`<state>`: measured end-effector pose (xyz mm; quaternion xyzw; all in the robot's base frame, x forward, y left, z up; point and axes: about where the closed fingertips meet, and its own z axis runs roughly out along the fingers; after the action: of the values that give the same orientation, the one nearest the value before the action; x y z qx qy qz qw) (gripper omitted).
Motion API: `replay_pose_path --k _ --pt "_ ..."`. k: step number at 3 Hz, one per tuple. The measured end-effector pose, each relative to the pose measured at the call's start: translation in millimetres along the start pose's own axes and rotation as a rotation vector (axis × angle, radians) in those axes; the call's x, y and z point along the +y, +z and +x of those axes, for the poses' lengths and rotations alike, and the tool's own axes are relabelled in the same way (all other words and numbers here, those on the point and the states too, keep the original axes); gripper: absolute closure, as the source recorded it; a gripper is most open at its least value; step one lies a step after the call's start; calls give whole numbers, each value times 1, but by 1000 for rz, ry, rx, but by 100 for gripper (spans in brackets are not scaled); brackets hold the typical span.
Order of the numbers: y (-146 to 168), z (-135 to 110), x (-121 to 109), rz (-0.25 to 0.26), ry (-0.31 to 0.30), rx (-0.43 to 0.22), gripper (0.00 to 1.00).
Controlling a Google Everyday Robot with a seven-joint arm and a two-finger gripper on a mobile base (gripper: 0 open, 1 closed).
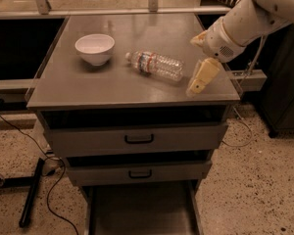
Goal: Place water bottle into bottom drawer
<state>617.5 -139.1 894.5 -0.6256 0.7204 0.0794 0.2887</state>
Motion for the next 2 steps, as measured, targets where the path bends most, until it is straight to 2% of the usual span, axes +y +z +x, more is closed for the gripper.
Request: replay_pose_path --k 1,2 --pt "18 -10 -14 7 4 -87 0" --pt "37 -14 -24 15 32 -135 0"
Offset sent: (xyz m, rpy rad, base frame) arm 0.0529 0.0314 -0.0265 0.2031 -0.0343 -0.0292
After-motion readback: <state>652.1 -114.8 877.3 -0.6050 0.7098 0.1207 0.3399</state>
